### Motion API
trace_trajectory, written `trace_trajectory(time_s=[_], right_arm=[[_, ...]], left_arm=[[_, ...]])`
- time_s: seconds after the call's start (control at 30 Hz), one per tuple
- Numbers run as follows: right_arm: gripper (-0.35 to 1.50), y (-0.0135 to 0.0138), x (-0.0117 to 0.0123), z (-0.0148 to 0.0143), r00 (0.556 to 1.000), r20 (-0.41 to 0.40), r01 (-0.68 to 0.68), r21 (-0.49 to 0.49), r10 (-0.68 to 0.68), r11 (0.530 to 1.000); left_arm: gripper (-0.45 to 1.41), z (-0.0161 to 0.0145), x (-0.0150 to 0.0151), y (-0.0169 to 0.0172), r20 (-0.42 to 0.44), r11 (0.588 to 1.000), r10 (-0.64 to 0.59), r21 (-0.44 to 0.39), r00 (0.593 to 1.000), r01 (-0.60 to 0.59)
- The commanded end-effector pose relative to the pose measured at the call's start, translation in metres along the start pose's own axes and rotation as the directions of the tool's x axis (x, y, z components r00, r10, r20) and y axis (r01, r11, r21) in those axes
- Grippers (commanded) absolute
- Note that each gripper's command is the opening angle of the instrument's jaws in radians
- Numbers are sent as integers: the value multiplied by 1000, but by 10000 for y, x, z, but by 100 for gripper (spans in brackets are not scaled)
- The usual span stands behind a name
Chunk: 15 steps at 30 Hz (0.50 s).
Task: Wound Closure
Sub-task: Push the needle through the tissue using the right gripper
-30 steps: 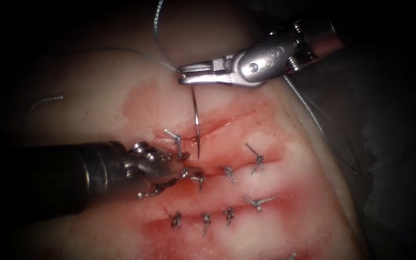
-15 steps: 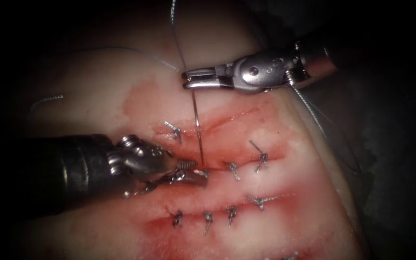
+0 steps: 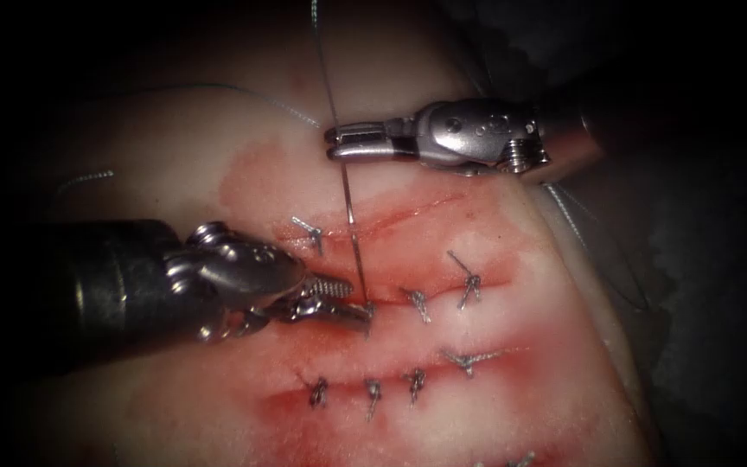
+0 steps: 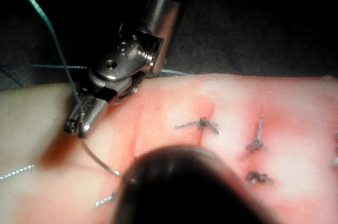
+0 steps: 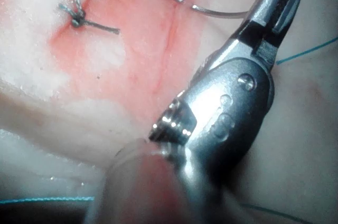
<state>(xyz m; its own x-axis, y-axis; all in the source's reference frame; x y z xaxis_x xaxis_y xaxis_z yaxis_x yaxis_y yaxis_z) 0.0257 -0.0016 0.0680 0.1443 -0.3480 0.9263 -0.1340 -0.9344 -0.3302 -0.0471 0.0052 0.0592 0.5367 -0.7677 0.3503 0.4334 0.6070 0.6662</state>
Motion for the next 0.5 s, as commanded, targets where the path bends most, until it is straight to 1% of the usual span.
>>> trace_trajectory(time_s=[0.03,0.07,0.1,0.17,0.2,0.3,0.47,0.5], right_arm=[[-35,3,4,8,999,12,-30,-1,30,1000],[-35,2,3,8,999,17,-41,-1,41,999],[-35,2,2,8,999,20,-47,-1,47,999],[-35,1,2,8,998,23,-55,1,55,998],[-35,0,2,7,998,25,-58,-1,58,998],[-35,-2,2,7,998,27,-61,1,61,998],[-35,-4,1,7,997,30,-66,9,66,998],[-35,-5,2,7,999,18,-40,10,40,999]], left_arm=[[37,7,-7,4,7,1000,3,-11,1000,-3],[39,6,-7,5,9,1000,4,-15,1000,-4],[39,5,-7,6,9,999,46,-17,999,-46],[41,4,-8,7,10,995,94,-13,996,-94],[42,2,-9,10,14,990,143,-8,990,-143],[42,0,-8,12,19,989,151,-5,988,-151],[41,-3,-6,15,18,978,207,-1,978,-207],[41,-3,-6,15,18,978,207,-1,978,-207]])
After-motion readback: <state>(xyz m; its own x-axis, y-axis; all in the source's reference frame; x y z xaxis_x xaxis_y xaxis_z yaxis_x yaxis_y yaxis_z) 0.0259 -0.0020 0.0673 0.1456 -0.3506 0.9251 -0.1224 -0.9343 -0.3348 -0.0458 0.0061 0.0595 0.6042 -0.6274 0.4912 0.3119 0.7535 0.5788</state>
